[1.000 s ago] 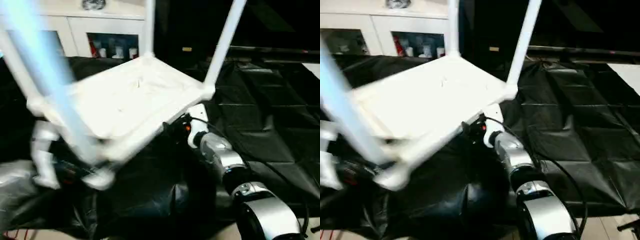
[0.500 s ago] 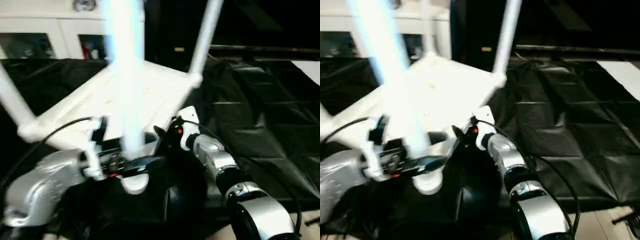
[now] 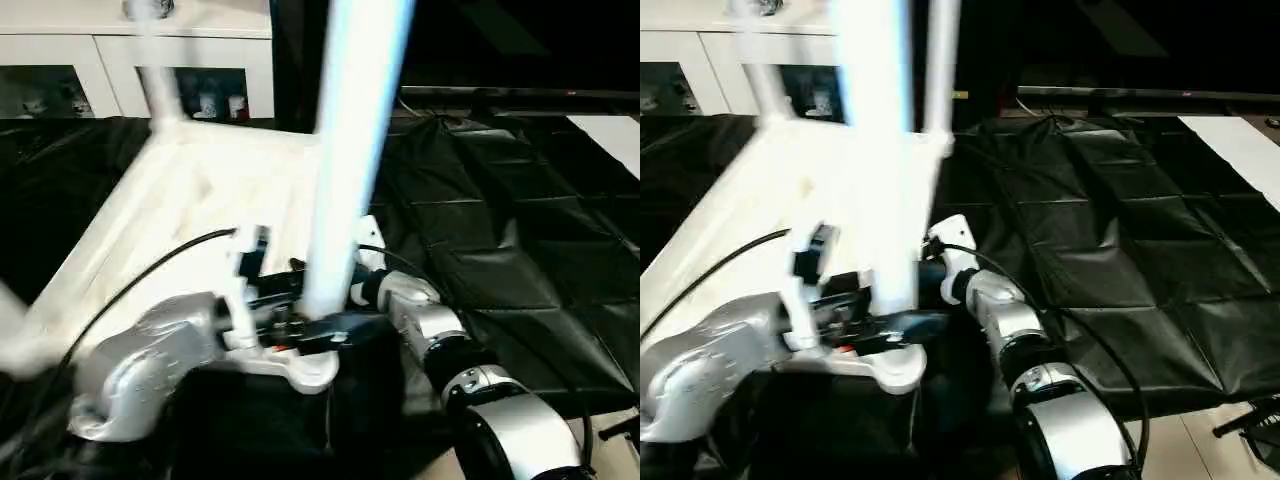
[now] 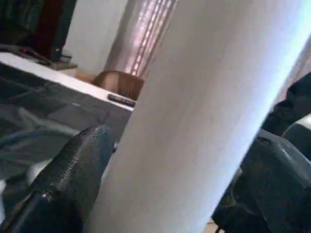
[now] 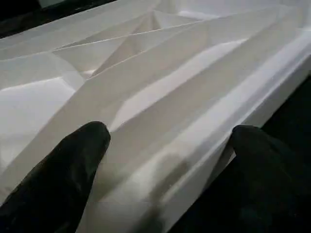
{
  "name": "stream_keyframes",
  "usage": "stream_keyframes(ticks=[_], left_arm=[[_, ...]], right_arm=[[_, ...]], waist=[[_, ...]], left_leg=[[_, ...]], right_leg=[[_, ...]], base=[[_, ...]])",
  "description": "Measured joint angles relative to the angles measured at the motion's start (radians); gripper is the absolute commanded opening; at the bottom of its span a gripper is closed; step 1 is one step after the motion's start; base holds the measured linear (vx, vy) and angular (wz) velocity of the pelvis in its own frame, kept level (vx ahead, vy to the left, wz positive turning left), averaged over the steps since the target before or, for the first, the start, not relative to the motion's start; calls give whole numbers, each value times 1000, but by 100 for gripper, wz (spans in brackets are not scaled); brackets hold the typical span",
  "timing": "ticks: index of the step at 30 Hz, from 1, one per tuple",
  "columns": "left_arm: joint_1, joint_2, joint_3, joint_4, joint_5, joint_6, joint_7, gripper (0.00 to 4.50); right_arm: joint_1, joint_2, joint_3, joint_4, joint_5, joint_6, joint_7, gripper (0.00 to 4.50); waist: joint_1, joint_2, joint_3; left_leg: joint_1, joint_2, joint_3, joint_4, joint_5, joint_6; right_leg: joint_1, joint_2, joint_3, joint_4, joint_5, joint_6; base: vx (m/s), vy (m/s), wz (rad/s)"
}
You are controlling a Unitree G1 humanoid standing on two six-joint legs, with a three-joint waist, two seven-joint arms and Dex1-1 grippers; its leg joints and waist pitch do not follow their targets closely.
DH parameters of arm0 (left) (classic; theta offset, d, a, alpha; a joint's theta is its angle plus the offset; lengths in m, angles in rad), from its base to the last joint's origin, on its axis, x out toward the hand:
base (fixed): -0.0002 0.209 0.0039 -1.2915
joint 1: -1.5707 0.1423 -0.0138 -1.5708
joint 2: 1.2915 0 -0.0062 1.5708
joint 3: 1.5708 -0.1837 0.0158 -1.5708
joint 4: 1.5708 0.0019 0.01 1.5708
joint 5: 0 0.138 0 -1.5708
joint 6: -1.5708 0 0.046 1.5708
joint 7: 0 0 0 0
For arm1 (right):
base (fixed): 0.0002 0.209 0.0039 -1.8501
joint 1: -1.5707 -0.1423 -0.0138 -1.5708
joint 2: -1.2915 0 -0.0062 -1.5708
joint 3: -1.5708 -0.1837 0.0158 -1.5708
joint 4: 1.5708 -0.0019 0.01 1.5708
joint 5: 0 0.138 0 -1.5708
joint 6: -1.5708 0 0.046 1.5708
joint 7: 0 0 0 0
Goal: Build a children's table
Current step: Rotate table base
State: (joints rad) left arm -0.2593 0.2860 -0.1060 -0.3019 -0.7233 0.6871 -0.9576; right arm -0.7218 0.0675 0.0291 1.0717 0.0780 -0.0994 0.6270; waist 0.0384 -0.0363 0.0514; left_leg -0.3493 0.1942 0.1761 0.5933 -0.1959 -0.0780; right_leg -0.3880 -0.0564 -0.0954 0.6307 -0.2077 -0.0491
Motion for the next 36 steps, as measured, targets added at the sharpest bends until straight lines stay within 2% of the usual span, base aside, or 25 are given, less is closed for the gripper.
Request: stream_keyframes(ticks=[5,9,13,20,23,29,33,35,36], left_arm=[[-29,13,-30,79,136,-114,57,447],[-35,81,-46,135,221,-176,63,447],[-39,104,-42,205,289,-235,83,447],[-51,127,-49,271,338,-315,72,447],[-45,193,-95,301,379,-342,5,447],[-57,248,-140,420,442,-413,-105,390],[-79,279,-153,490,477,-470,-151,358],[-113,294,-174,545,496,-505,-185,350],[-127,306,-176,577,510,-521,-203,326]], right_arm=[[-21,8,-3,28,-9,-21,-65,450],[-43,-41,-55,32,11,-33,-94,450],[-48,-105,-81,31,25,-34,-90,450],[-20,-214,-77,24,21,-35,1,450],[32,-246,-33,-44,-7,-32,112,450],[97,-291,59,-165,-25,-18,281,450],[113,-321,79,-218,-32,-8,345,450],[144,-344,107,-293,-32,24,407,450],[160,-354,124,-329,-32,42,439,450]], waist=[[3,1,1],[16,2,1],[22,2,1],[22,3,2],[20,6,3],[30,10,7],[47,11,7],[54,11,7],[57,12,8]], left_leg=[[0,0,0,0,0,0],[0,0,0,0,0,0],[0,0,0,0,0,0],[-1,0,0,0,0,0],[-1,0,0,-1,0,0],[-1,0,-1,1,0,0],[0,0,-1,1,0,0],[0,0,-1,0,0,0],[0,0,-1,0,0,0]], right_leg=[[-1,0,0,0,0,0],[-1,0,0,0,0,0],[-1,0,0,0,0,0],[-1,0,0,0,0,0],[-1,0,-1,0,0,0],[-2,0,-1,0,0,0],[-2,0,-1,0,0,0],[-2,0,-1,0,0,0],[-2,0,-1,0,0,0]], base=[[0,0,0],[0,0,0],[0,0,0],[0,0,0],[0,0,0],[0,0,0],[0,0,0],[0,0,0],[0,0,0]])
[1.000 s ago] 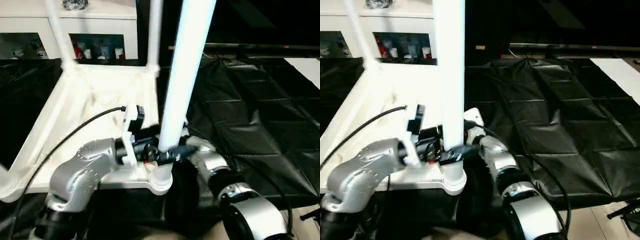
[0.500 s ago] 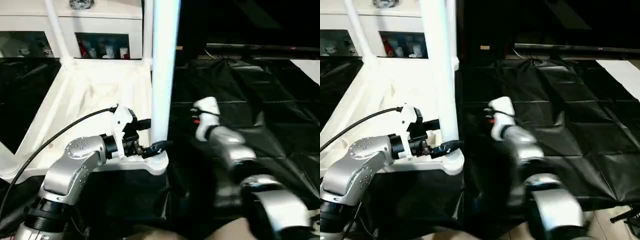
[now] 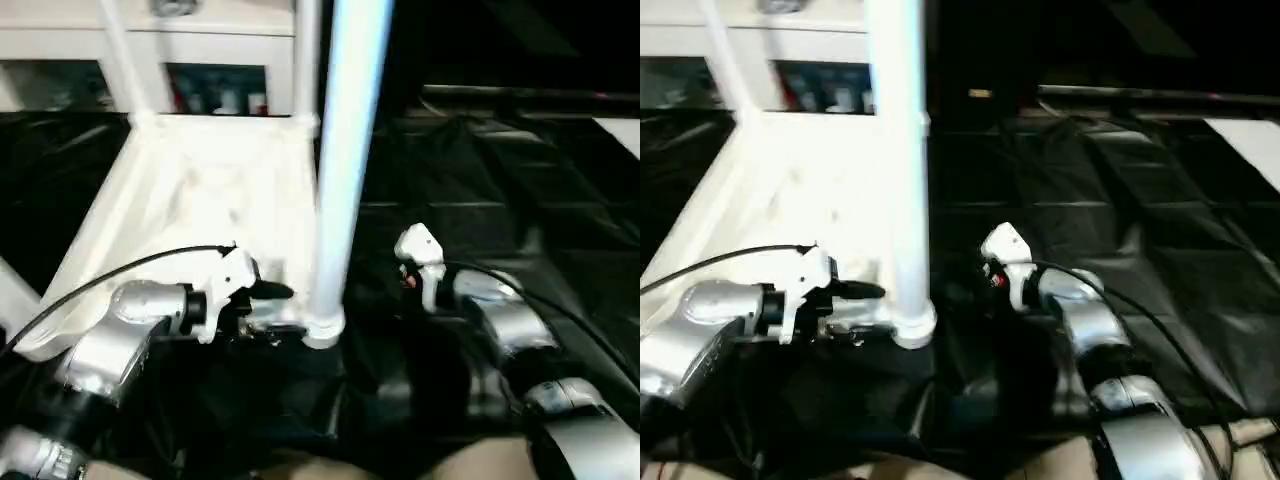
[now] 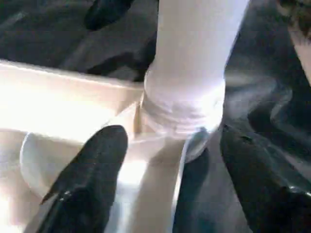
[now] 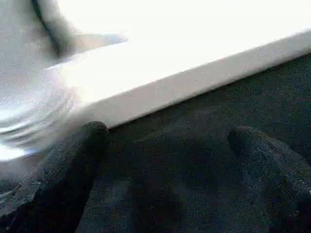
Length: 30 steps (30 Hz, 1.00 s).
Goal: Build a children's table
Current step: Rotate table base
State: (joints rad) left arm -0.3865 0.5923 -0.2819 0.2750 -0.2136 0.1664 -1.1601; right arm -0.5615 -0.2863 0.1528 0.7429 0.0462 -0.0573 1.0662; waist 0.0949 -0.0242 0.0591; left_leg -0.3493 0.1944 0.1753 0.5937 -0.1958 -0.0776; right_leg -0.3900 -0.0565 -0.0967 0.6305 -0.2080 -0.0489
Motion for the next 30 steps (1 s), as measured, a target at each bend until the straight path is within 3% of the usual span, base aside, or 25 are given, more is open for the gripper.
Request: stream_keyframes(ticks=[10,30], left_arm=[[-90,26,-17,211,65,-149,-109,243],[-174,18,-30,398,94,-232,-265,51]], right_arm=[[64,-63,71,-169,1,114,143,450],[99,-114,92,-311,20,225,176,450]], waist=[[11,0,0],[18,2,0]], left_leg=[[0,0,0,0,0,0],[1,0,0,0,0,0]], right_leg=[[0,0,0,0,0,0],[3,0,0,0,0,0]], base=[[0,0,0],[0,0,0]])
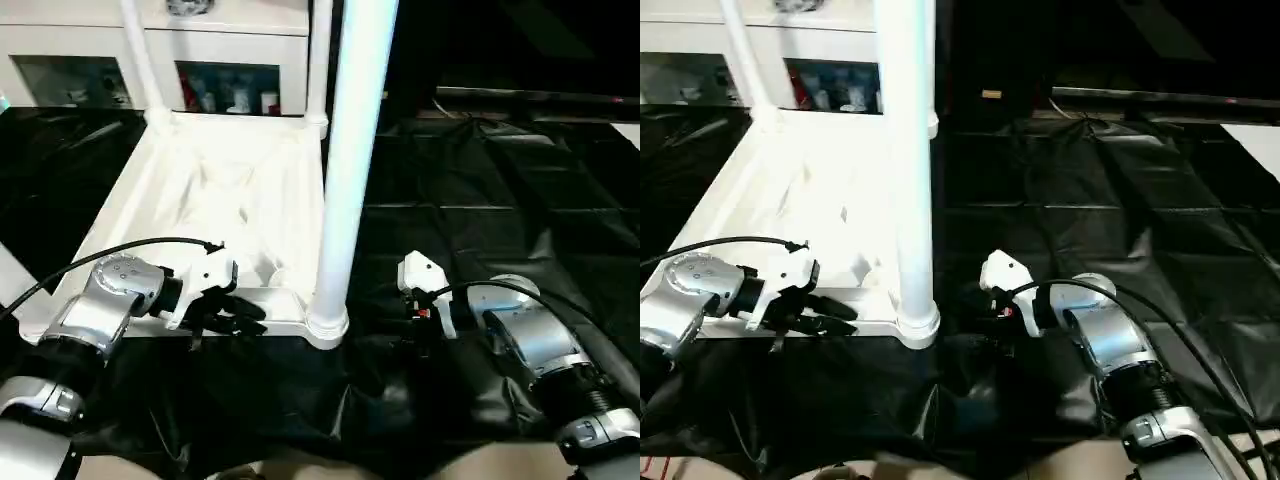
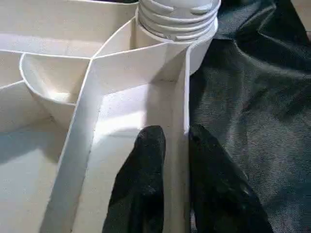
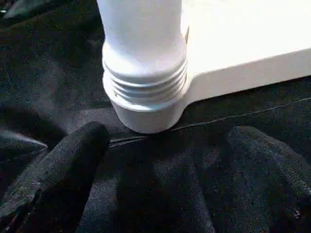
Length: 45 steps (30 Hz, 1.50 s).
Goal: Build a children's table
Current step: Rotate table base, then rotate leg to tighten
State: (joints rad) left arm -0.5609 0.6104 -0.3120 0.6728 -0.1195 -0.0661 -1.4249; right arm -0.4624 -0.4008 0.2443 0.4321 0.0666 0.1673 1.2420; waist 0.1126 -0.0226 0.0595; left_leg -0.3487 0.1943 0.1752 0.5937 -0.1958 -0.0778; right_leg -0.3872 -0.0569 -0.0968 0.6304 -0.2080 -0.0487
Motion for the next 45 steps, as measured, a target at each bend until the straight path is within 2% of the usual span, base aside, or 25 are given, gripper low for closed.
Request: stream_keyframes(ticks=[6,14,19,23,25,29,33,35,37,45], left_arm=[[0,-8,10,0,-13,39,-22,3],[45,-17,44,-78,-23,127,-1,3],[119,-31,56,-178,-18,131,81,3],[162,-87,79,-257,7,164,201,3],[174,-109,81,-296,8,199,247,3],[202,-126,93,-354,8,246,298,3],[213,-132,94,-384,9,265,319,3],[217,-129,95,-393,9,271,319,0],[222,-123,95,-405,10,283,319,0],[230,-115,98,-420,10,292,321,0]], right_arm=[[0,0,1,0,2,2,1,450],[0,6,4,0,4,3,0,450],[-2,46,-1,1,38,24,-8,450],[-6,62,-24,1,61,52,-30,450],[-7,64,-32,5,51,40,-60,450],[-29,95,-28,53,14,-23,-120,450],[-63,127,-19,97,5,-34,-164,450],[-74,135,-19,116,4,-45,-179,414],[-87,141,-20,142,0,-60,-195,411],[-112,162,-17,210,-4,-105,-197,333]], waist=[[2,0,0],[-4,2,-1],[-11,10,-6],[-9,13,-8],[-8,13,-8],[-18,14,-9],[-21,14,-9],[-22,13,-8],[-23,13,-8],[-27,12,-8]], left_leg=[[0,0,0,0,0,0],[-1,0,1,-1,0,0],[0,0,1,-2,0,0],[0,-2,1,-1,0,1],[0,-2,1,-1,0,1],[0,-2,1,-2,0,1],[-1,-2,1,-2,-1,2],[-1,-2,1,-2,-1,2],[-1,-2,1,-2,-2,3],[-1,-2,1,-2,-2,4]], right_leg=[[0,0,0,0,0,0],[-1,0,1,0,-1,1],[-1,0,1,0,-2,2],[0,-2,1,0,-2,3],[0,-2,1,0,-3,4],[0,-2,1,0,-3,4],[0,-2,1,0,-3,4],[0,-2,1,-1,-3,4],[0,-2,1,-1,-3,4],[-1,-2,1,-1,-4,4]], base=[[0,0,0],[0,0,0],[0,0,0],[0,0,0],[0,0,0],[0,0,0],[0,0,0],[0,0,0],[0,0,0],[0,0,0]])
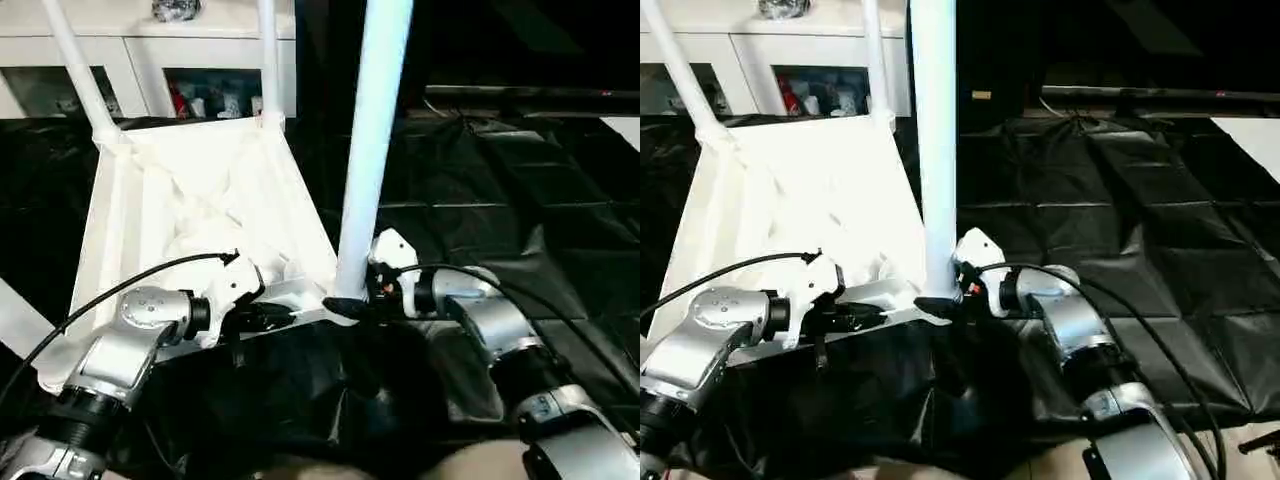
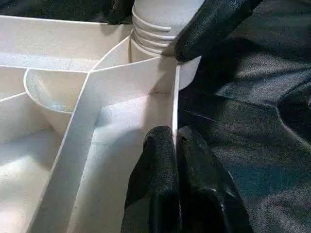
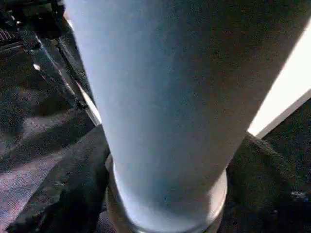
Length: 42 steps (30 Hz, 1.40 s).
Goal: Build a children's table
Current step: Rotate leg to tighten
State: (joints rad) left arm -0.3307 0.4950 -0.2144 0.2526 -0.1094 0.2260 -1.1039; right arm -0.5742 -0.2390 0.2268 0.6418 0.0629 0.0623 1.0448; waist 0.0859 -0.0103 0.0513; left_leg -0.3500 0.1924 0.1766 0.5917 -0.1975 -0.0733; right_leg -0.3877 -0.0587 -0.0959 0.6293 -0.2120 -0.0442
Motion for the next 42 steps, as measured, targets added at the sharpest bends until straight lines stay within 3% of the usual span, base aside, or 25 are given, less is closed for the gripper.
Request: stream_keyframes(ticks=[6,13,16,21,23,30,36,42], left_arm=[[-2,-1,3,5,2,3,14,0],[-59,-87,9,66,51,32,160,0],[-107,-157,10,122,89,53,240,0],[-157,-220,2,188,116,61,310,0],[-161,-226,0,197,126,51,310,0],[-150,-193,2,200,125,-2,251,0],[-108,-107,14,169,86,-51,111,0],[-77,-27,12,141,34,-83,-60,0]], right_arm=[[-11,14,0,37,0,-29,-10,288],[-23,144,-80,133,-17,-49,-331,274],[-69,188,-122,210,-24,-51,-481,274],[-117,225,-161,298,-37,-70,-625,274],[-119,226,-166,306,-37,-78,-626,329],[-103,211,-183,297,-14,-99,-485,396],[-71,111,-92,224,-18,-112,-203,403],[-39,38,-17,141,-20,-120,50,403]], waist=[[-3,-1,0],[-2,-3,-2],[3,-2,-3],[14,2,-5],[16,3,-6],[13,3,-6],[6,2,-5],[16,-1,-4]], left_leg=[[1,0,0,0,0,0],[3,0,0,0,1,-3],[4,-1,0,1,2,-4],[2,-1,0,1,2,-4],[2,-1,0,1,2,-4],[2,0,0,0,2,-4],[0,0,0,0,2,-3],[0,0,0,0,0,-1]], right_leg=[[0,0,0,1,0,0],[1,0,0,2,1,1],[3,-1,0,1,2,2],[3,-1,0,1,2,2],[4,-2,0,1,2,2],[3,-1,0,1,2,2],[2,-1,0,0,1,1],[2,-1,-1,-1,0,2]], base=[[0,0,0],[0,0,0],[0,0,0],[0,0,0],[0,0,0],[0,0,0],[0,0,0],[0,0,0]])
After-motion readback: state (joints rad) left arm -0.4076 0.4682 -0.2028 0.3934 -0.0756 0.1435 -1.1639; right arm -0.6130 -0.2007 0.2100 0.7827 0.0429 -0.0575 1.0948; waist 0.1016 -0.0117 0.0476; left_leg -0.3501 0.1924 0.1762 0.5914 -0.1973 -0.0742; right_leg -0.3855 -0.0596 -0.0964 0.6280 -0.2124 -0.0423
